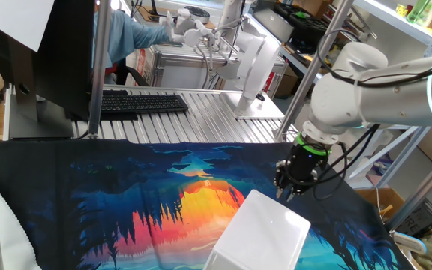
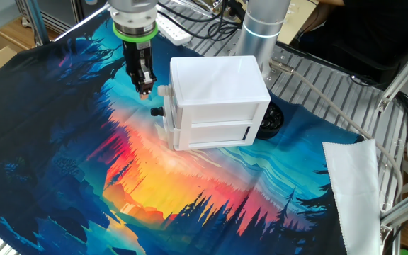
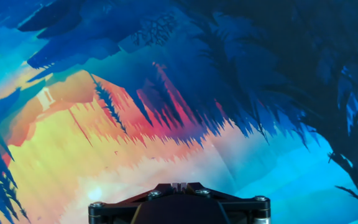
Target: Grasp the handle and close the drawer
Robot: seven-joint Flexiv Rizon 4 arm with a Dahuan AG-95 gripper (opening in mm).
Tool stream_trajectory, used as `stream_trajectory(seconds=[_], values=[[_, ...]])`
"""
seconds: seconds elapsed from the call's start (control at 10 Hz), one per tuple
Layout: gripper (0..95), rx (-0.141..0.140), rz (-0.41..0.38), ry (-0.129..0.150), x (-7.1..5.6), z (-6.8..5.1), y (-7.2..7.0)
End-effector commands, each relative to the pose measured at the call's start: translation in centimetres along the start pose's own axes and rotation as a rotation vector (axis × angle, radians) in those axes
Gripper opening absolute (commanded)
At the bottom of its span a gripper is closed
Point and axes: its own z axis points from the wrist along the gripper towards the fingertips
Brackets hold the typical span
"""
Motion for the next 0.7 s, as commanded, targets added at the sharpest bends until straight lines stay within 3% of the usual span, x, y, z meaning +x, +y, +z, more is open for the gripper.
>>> stream_trajectory(seconds=[0.1,0.7], values=[[19.0,0.0,0.006,-0.001,0.0,0.4,0.1],[19.0,-0.002,0.018,-0.006,-0.3,1.5,0.4]])
